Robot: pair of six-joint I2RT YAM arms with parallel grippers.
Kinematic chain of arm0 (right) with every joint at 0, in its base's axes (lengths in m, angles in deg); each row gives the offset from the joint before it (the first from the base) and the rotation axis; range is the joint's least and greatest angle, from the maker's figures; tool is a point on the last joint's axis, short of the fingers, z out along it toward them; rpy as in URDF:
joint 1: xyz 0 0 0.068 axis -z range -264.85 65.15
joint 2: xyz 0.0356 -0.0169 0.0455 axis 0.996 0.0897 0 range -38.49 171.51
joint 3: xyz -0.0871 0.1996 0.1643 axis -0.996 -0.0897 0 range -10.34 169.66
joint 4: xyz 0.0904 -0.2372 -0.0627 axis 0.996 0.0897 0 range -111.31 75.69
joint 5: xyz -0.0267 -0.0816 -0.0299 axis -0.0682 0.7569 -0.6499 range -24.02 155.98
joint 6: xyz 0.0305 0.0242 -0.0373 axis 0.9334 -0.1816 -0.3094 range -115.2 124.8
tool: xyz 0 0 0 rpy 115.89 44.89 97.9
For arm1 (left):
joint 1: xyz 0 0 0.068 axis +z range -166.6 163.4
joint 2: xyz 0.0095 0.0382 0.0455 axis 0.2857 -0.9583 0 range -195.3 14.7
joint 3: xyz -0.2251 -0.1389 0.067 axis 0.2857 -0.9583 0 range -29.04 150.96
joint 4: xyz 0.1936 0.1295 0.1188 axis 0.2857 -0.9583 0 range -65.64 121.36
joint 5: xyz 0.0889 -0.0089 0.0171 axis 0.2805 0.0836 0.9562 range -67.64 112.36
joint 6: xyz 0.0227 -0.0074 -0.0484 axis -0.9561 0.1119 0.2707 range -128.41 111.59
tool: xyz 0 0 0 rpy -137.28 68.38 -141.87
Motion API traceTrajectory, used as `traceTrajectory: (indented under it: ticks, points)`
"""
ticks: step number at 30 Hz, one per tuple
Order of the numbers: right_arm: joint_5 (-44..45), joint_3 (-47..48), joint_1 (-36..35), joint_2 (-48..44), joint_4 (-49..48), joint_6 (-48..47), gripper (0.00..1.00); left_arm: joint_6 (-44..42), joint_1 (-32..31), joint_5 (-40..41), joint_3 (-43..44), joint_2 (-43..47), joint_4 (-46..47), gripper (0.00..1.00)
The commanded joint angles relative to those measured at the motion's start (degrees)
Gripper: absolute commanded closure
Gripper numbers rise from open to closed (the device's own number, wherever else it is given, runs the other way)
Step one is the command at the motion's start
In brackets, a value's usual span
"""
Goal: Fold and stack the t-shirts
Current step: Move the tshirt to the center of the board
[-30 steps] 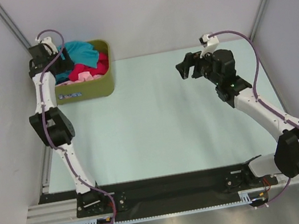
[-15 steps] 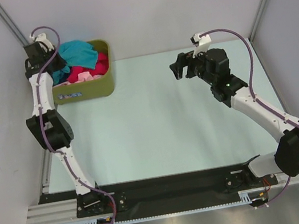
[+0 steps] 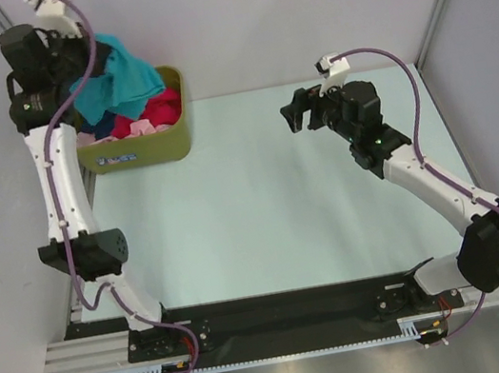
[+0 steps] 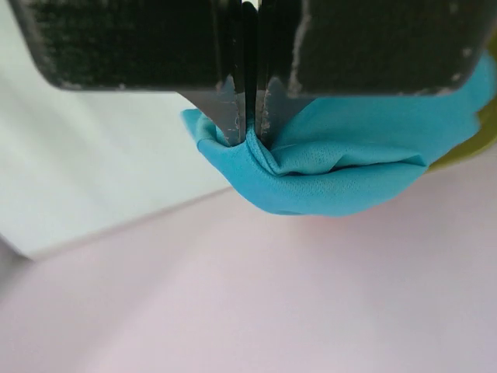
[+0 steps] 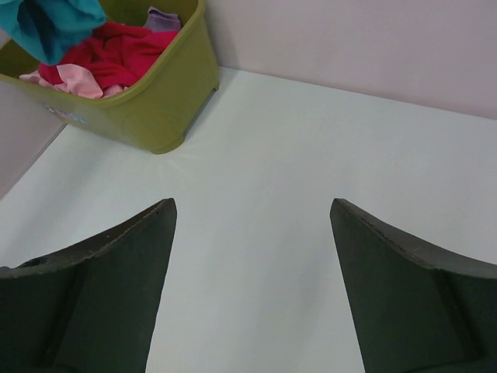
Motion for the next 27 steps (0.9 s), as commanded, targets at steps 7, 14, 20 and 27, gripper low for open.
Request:
traceTrajectory:
  ticks: [7, 14, 20, 27]
  points:
    - [-0.5, 1.1, 0.4, -8.7, -0.1, -5.5, 0.08, -5.9, -20.5, -16.4, -0.6, 10.9, -18.3, 1.00]
    - [-1.4, -1.6, 3.0, -13.6, 9.9, -7.5, 0.08, -7.1, -23.7, -16.3, -27.2, 10.8, -10.6, 1.00]
    - [5.9, -3.9, 1.1, -13.3, 20.1, -8.3, 0.14, -16.1, -25.5, -15.9, -49.1, 7.8, -0.8, 0.93]
    - [12.4, -7.3, -2.4, -12.1, 30.6, -2.8, 0.22, -20.9, -25.0, -5.1, -55.8, 4.2, -0.2, 0.27]
